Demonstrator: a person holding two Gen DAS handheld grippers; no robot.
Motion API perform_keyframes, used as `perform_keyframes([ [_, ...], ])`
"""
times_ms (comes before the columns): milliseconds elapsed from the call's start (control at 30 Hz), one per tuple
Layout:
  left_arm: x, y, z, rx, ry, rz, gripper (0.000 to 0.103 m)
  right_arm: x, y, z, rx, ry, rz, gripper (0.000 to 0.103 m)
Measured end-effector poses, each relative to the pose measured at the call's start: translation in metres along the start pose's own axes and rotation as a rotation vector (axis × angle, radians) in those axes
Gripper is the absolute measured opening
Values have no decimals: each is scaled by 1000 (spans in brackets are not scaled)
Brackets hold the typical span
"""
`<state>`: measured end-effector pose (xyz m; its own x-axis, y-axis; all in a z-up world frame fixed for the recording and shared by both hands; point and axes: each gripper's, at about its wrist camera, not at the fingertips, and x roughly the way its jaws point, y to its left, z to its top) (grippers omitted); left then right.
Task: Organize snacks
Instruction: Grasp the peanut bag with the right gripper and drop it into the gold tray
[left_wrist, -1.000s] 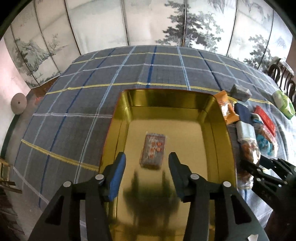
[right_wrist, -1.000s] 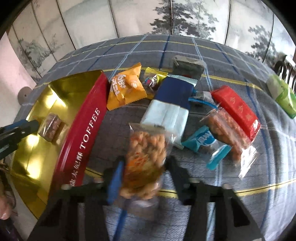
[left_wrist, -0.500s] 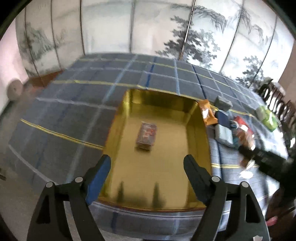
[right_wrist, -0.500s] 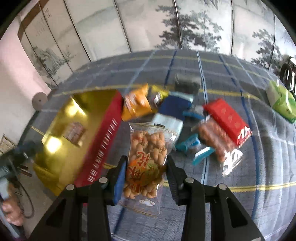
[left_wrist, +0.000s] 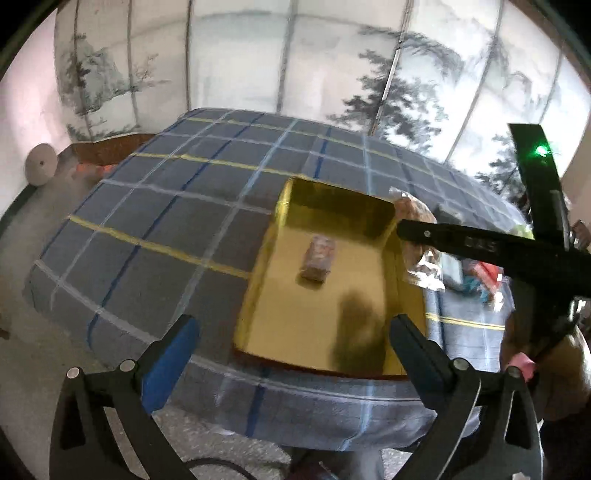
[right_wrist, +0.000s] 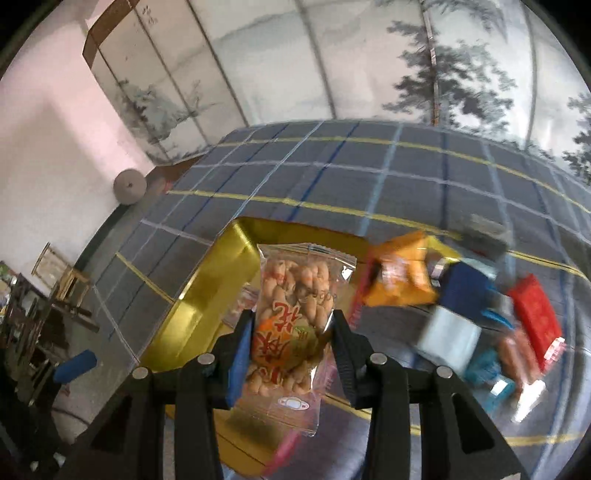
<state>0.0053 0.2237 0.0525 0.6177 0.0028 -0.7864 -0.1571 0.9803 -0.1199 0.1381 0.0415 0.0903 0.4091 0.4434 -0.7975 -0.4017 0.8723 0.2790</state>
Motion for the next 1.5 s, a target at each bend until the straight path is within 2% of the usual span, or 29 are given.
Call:
perform_keyframes([
  [133, 0, 9, 2, 8, -9, 49, 102, 32, 11, 13, -29, 50, -19, 41],
  [233, -1, 14, 2, 10, -16, 51, 102, 52, 14, 21, -32, 84, -26, 41],
  [367, 0, 18, 4, 1, -14, 58, 101, 70, 17, 25, -48, 121, -46, 41],
  [600, 2, 18, 6, 34, -32, 118, 101, 92, 17, 26, -52, 151, -78, 41],
  [967, 8, 19, 6, 61, -18, 158, 101, 105, 15, 29, -58, 156, -127, 41],
  [1500, 15, 13, 1, 104, -5, 196, 101, 98, 24, 32, -75, 114, -113, 42],
])
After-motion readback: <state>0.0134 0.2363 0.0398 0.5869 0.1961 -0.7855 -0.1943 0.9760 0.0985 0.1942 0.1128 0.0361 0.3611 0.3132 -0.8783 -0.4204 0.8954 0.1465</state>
